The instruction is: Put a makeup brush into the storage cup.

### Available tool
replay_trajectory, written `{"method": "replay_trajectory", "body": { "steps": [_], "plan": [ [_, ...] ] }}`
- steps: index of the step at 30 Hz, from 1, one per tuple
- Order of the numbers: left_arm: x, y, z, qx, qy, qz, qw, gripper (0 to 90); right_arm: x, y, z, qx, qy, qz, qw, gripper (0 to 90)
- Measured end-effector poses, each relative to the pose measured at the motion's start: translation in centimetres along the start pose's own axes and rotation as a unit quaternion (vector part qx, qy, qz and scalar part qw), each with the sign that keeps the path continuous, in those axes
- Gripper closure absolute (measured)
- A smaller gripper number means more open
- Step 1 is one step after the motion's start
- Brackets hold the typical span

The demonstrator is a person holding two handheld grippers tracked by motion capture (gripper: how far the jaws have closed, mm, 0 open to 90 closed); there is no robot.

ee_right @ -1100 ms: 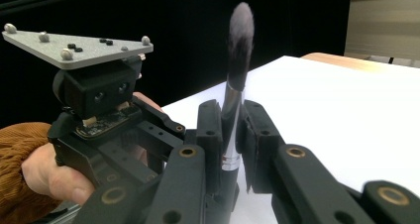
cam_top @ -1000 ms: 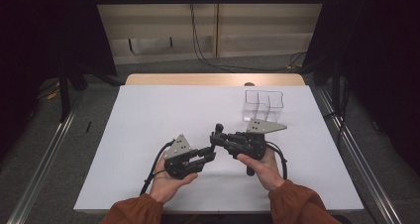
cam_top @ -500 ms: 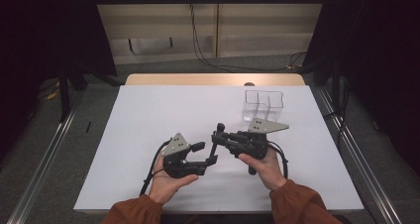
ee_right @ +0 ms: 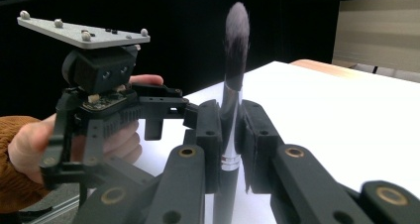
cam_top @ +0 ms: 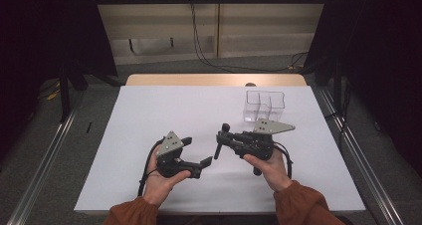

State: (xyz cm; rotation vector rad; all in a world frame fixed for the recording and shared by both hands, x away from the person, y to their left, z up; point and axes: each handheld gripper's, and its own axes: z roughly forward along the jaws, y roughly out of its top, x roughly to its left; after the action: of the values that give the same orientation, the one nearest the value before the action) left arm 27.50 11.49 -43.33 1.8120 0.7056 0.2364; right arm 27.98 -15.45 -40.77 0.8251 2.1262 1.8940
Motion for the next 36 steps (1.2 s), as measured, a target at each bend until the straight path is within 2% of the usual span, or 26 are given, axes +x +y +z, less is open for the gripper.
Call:
{"method": "replay_trajectory", "body": {
  "steps": [4,7,11,13,19,23,26,29,32,36],
  "plan": [
    [0.3,0.0,-0.7,-0.011,0.007,0.001,0.9999,2.1,-0.1,-0.1,-0.3,0.000,-0.005,-0.001,1.0000,80.7],
    [0.5,-0.2,-1.3,-0.011,0.023,-0.001,0.9997,2.1,-0.3,-0.1,-0.7,0.000,-0.009,0.000,1.0000,80.7],
    [0.9,-0.7,-1.8,-0.008,0.014,-0.004,0.9999,1.7,-0.4,-0.2,-1.0,0.001,-0.014,0.000,0.9999,80.7],
    [1.0,-0.9,-2.2,-0.017,0.021,0.000,0.9996,1.2,-0.5,-0.3,-1.2,0.002,-0.016,0.000,0.9999,80.7],
    [1.9,-0.9,-3.7,-0.047,0.055,-0.001,0.9974,1.9,-0.5,-0.4,-1.7,0.001,-0.021,0.001,0.9998,80.6],
    [2.6,-1.1,-4.9,-0.053,0.068,0.001,0.9963,1.6,-0.6,-0.6,-2.4,0.000,-0.028,0.003,0.9996,80.6],
    [3.0,-1.5,-5.6,-0.049,0.067,0.009,0.9965,1.2,-0.9,-0.9,-2.8,0.004,-0.035,0.006,0.9994,80.6],
    [3.1,-2.0,-6.5,-0.059,0.079,0.018,0.9950,1.5,-1.0,-0.9,-3.2,0.002,-0.041,0.005,0.9991,80.6],
    [3.4,-2.1,-7.3,-0.064,0.087,0.013,0.9941,1.0,-1.0,-0.8,-3.7,-0.001,-0.046,0.004,0.9990,80.6],
    [3.8,-2.4,-8.1,-0.073,0.086,0.003,0.9936,1.1,-1.3,-0.9,-4.4,-0.005,-0.054,0.006,0.9985,80.6]
  ]
}}
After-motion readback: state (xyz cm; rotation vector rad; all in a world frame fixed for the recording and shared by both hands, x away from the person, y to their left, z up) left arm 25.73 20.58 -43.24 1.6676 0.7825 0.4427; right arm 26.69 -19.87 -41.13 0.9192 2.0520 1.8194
